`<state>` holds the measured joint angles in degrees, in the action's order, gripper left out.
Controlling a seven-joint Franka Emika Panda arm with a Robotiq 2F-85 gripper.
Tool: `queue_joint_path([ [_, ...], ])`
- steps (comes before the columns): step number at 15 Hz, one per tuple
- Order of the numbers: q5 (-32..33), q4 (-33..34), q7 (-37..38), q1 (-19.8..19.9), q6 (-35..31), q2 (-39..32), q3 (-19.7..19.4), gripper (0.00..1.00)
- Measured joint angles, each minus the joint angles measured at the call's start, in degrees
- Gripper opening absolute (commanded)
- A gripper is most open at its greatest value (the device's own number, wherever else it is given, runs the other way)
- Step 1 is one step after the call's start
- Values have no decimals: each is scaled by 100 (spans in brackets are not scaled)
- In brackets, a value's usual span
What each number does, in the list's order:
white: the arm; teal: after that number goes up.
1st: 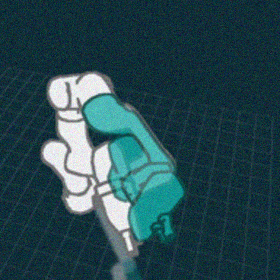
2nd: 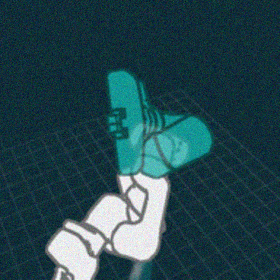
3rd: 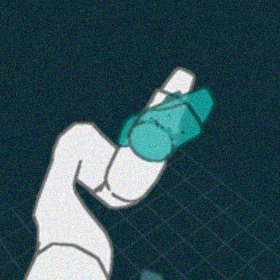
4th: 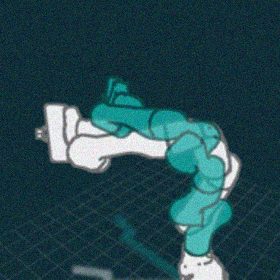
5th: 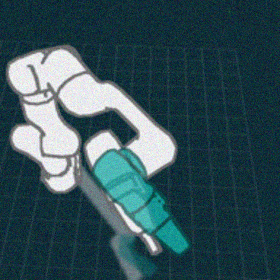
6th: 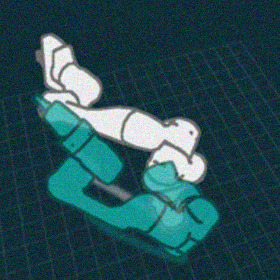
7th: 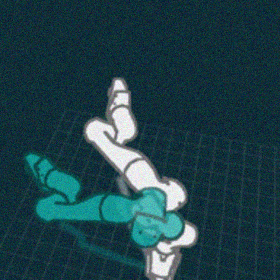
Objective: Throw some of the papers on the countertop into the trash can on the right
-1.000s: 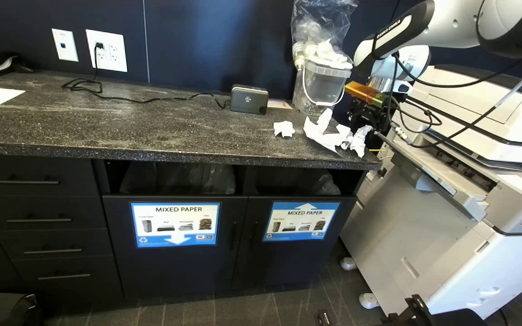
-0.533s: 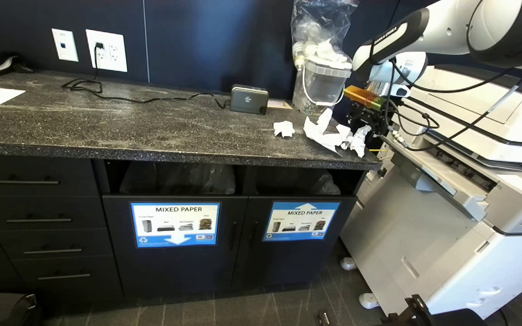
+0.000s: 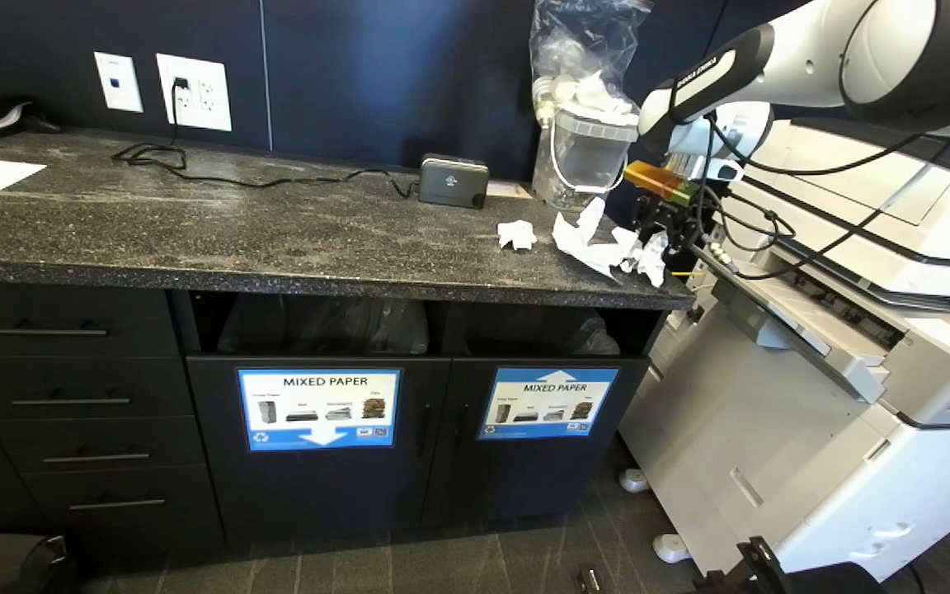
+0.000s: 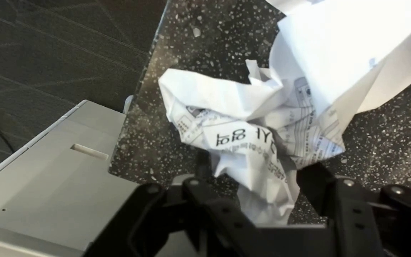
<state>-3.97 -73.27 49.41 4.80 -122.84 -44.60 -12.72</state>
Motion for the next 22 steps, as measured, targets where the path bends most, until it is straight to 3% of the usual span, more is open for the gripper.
queue_joint_path([
  [5,0,45,0,4,2,-23,0,2],
  [16,9,-16,0,96,383,123,-74,4],
  [22,187,-1096,16,16,487,960,-123,4],
])
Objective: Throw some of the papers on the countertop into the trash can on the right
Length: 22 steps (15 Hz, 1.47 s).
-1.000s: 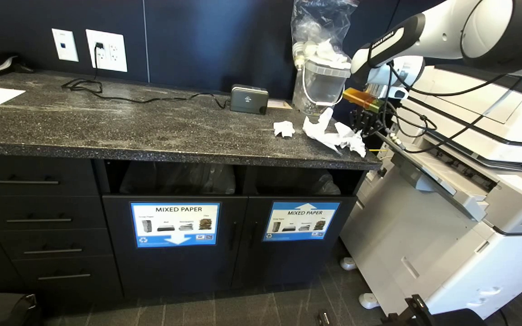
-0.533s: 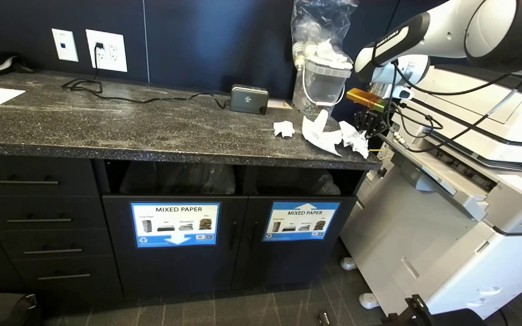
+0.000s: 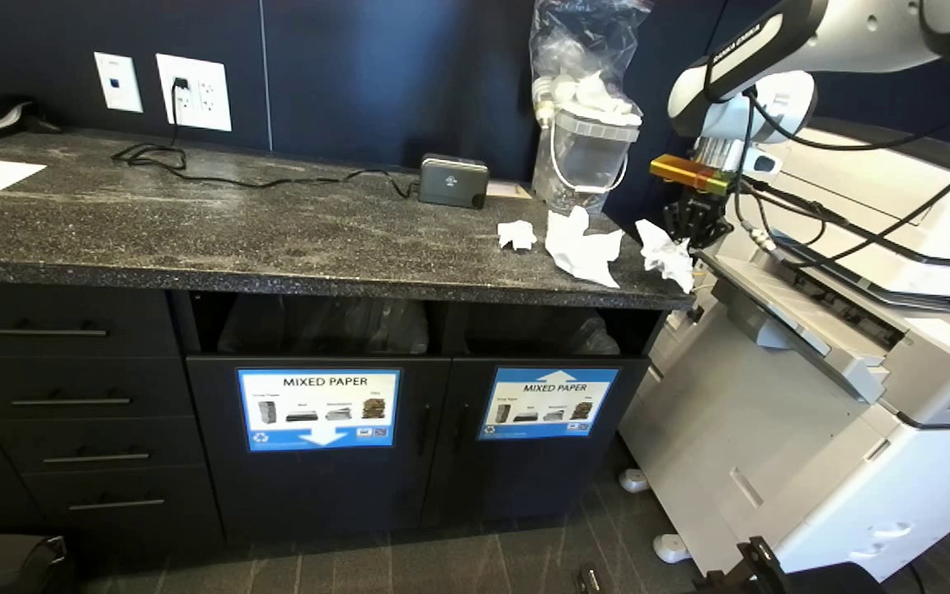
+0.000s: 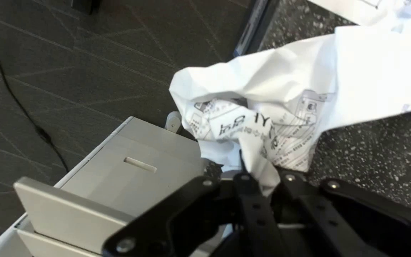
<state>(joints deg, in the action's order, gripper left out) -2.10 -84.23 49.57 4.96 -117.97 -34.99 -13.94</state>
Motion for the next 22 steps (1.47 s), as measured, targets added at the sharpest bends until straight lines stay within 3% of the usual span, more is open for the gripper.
queue_joint_path([
  [5,36,-1466,-205,-274,-234,908,245,4],
  [10,259,-3059,-634,-707,-1072,1682,665,4],
  [19,1437,-5972,-1016,-1338,-2565,3056,1440,3],
  [22,2419,-6594,-925,-1336,-3339,3204,1499,3],
])
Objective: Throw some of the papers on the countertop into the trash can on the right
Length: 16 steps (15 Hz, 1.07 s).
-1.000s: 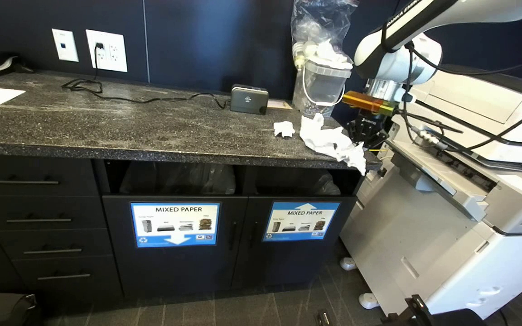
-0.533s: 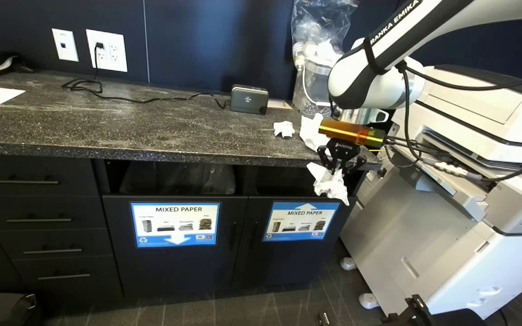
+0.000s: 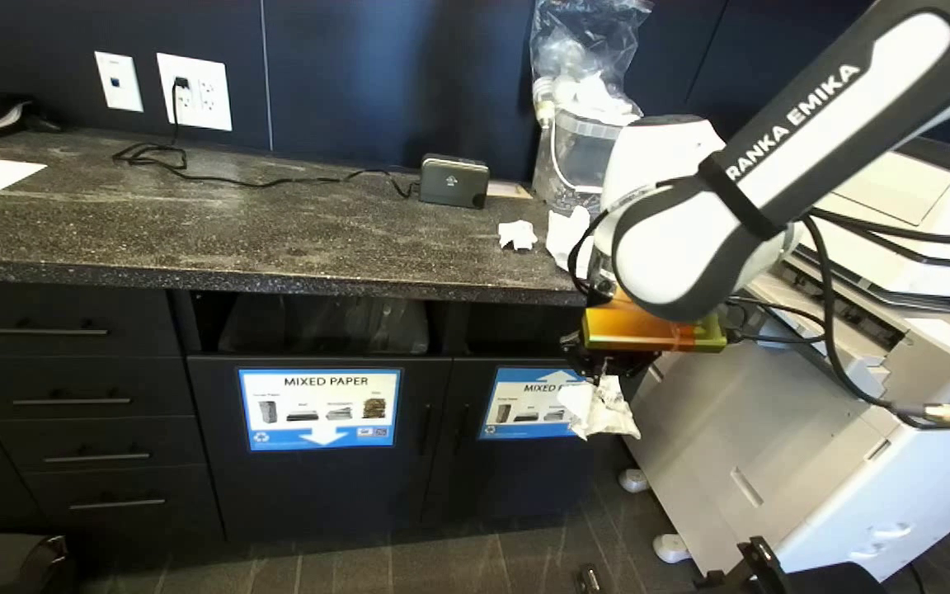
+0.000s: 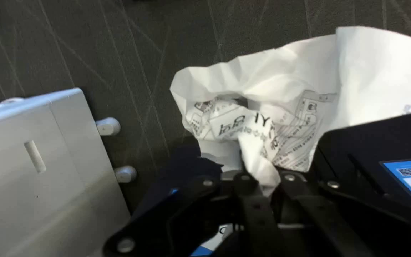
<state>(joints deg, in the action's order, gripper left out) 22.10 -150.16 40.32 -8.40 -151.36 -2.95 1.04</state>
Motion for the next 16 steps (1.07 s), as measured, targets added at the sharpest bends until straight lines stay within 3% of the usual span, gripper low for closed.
queue_joint_path([
  [3,1476,-325,572,-11,-852,-12,-191,3],
  [6,2972,-186,1399,-154,-1266,-12,-608,4],
  [12,5829,1010,3788,-455,-1682,-623,-1274,4],
  [16,7438,1699,5498,-467,-1857,-1501,-1360,4],
])
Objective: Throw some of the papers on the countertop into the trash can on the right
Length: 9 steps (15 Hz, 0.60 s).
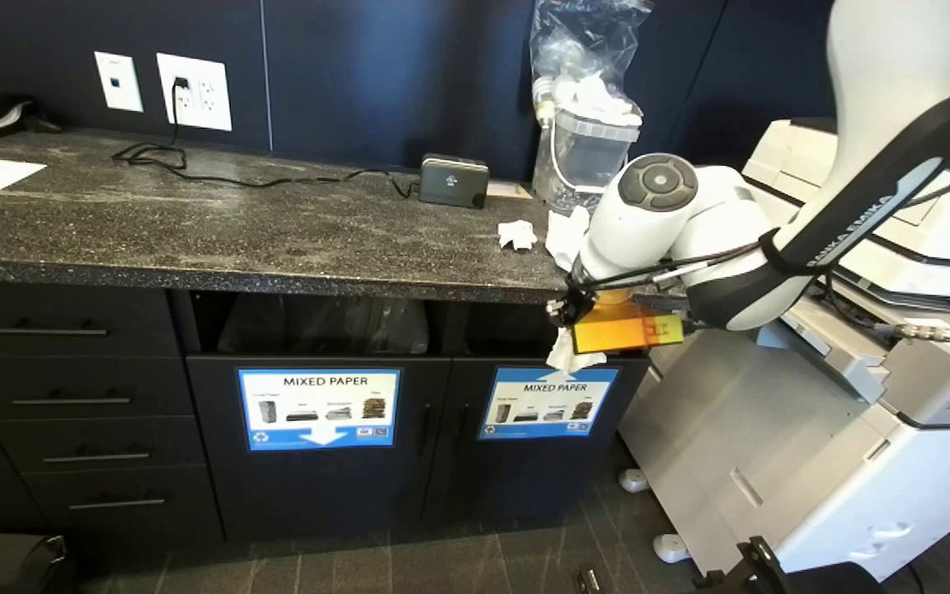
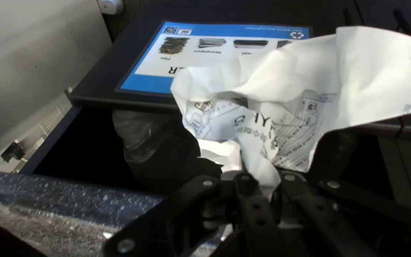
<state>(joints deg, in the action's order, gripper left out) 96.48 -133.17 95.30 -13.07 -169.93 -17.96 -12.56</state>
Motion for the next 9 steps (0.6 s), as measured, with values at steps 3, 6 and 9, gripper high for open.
queue_joint_path([
  [3,1047,362,1246,13,-3,-829,173,4],
  [6,2168,911,2439,129,248,-1689,562,4],
  [9,3482,1427,3544,381,921,-2340,1024,4],
])
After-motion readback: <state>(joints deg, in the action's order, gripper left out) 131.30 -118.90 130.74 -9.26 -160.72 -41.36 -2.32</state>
